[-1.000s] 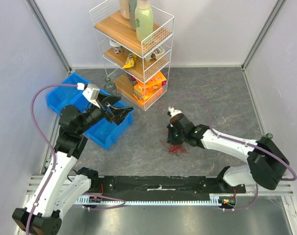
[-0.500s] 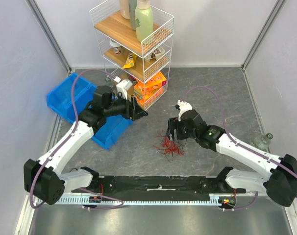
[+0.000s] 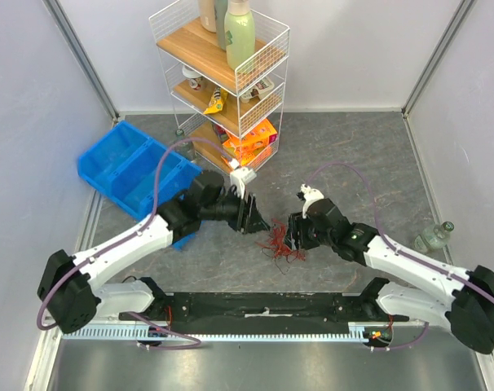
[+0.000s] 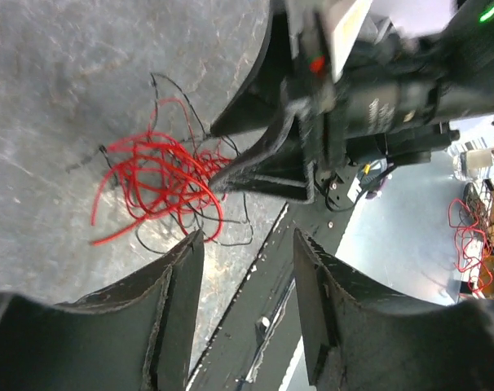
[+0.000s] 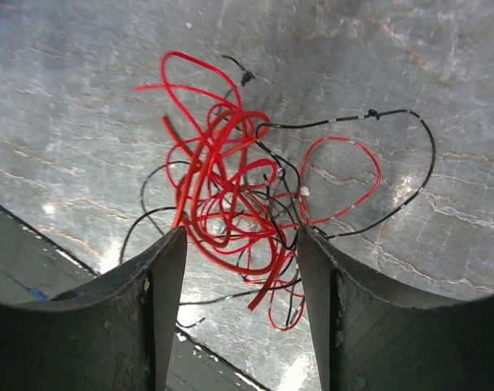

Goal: Untangle the cables

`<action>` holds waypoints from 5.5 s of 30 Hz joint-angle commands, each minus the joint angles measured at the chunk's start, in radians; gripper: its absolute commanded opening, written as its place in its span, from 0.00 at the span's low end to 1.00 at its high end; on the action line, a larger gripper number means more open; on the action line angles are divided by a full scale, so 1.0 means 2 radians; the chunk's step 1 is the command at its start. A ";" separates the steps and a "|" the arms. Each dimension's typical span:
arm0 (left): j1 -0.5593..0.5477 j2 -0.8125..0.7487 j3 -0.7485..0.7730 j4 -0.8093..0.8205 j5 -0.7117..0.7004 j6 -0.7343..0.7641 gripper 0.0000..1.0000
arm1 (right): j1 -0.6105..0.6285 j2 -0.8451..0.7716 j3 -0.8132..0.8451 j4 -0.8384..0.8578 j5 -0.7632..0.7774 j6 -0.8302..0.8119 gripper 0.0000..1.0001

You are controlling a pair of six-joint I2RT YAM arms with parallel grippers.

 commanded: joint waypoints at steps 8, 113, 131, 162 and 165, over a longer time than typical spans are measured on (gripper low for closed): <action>-0.144 -0.033 -0.134 0.190 -0.167 -0.105 0.57 | 0.000 -0.077 -0.010 0.009 0.000 0.008 0.65; -0.163 -0.080 0.476 -0.079 -0.247 0.079 0.02 | -0.039 -0.221 -0.014 0.164 -0.206 -0.066 0.92; -0.163 -0.096 0.461 -0.078 -0.241 0.074 0.01 | 0.067 -0.033 0.054 0.319 -0.176 -0.001 0.82; -0.163 -0.150 0.402 -0.062 -0.292 0.080 0.02 | -0.035 -0.064 0.129 -0.002 0.029 -0.130 0.78; -0.163 -0.147 0.400 -0.060 -0.288 0.076 0.02 | -0.014 -0.099 0.110 0.066 -0.053 -0.125 0.81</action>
